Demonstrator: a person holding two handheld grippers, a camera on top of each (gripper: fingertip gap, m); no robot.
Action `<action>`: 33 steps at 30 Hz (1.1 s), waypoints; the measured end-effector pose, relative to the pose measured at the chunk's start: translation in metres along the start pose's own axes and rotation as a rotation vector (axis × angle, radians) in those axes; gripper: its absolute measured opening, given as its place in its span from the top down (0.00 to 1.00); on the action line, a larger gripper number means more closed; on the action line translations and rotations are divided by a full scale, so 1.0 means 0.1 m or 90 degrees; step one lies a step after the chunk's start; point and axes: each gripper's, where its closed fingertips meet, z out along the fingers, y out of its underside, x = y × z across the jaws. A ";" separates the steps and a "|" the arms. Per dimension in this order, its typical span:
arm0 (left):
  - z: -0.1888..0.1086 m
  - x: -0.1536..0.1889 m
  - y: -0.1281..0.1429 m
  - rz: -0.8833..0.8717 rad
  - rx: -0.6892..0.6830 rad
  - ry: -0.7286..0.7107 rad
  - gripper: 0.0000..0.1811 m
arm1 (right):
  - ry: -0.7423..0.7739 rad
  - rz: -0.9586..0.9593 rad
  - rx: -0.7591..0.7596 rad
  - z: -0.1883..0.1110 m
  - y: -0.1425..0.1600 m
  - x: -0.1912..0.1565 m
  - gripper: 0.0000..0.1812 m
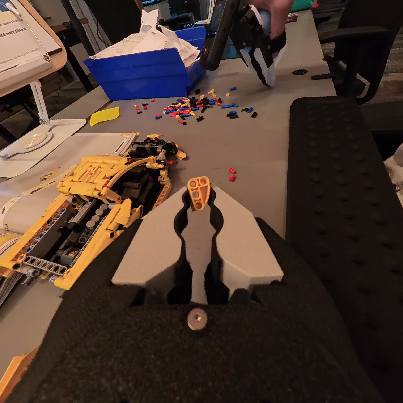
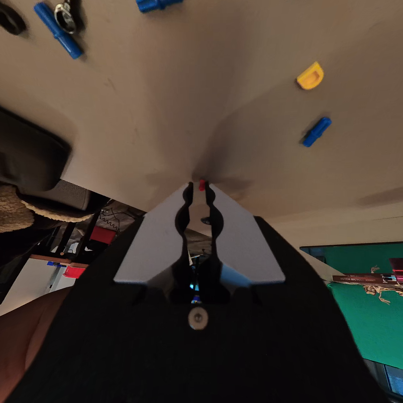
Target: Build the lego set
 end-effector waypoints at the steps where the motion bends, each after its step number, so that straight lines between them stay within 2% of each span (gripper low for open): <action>1: 0.00 0.00 0.00 0.000 0.000 0.000 0.93 | 0.002 -0.001 0.002 0.00 0.00 0.00 0.94; 7: 0.00 0.01 0.01 0.000 -0.003 0.002 0.93 | 0.003 0.000 0.020 -0.02 0.01 0.01 0.91; 14: 0.01 0.01 0.02 0.002 -0.007 0.002 0.93 | 0.001 0.035 0.143 -0.07 0.15 0.05 0.90; 20: 0.02 0.01 0.04 0.005 -0.013 0.001 0.93 | -0.001 0.015 0.354 -0.10 0.08 -0.03 0.92; 24: 0.02 0.01 0.03 0.006 -0.012 0.000 0.93 | 0.071 0.004 0.473 -0.14 0.02 0.01 0.92; 28: 0.03 0.01 0.05 0.008 -0.017 -0.001 0.93 | 0.168 0.004 0.495 -0.11 0.08 0.10 0.93; 33: 0.03 0.01 0.06 0.010 -0.021 -0.003 0.93 | 0.153 0.011 0.521 -0.10 0.03 0.10 0.94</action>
